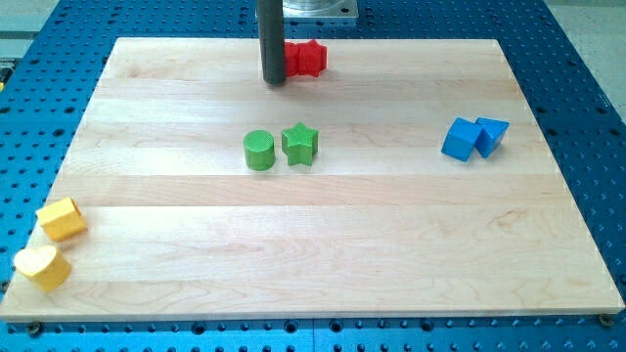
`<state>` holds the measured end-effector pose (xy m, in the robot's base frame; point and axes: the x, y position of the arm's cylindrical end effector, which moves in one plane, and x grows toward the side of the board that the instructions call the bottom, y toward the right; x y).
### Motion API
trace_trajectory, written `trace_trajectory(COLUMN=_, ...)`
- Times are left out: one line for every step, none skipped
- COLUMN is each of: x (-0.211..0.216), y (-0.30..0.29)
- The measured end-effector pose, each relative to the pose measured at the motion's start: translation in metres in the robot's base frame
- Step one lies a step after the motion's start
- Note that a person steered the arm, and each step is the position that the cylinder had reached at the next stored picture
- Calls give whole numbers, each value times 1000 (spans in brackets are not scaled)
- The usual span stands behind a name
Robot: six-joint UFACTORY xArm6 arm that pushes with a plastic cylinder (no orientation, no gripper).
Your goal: Separate the red blocks
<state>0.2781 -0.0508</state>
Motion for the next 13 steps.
trace_trajectory(x=1, y=0)
trace_trajectory(x=1, y=0)
trace_trajectory(x=1, y=0)
trace_trajectory(x=7, y=-8)
trace_trajectory(x=8, y=-18)
trace_trajectory(x=9, y=71)
trace_trajectory(x=-12, y=148)
trace_trajectory(x=-79, y=156)
trace_trajectory(x=-79, y=84)
trace_trajectory(x=-59, y=60)
trace_trajectory(x=-52, y=61)
trace_trajectory(x=-49, y=62)
trace_trajectory(x=-39, y=72)
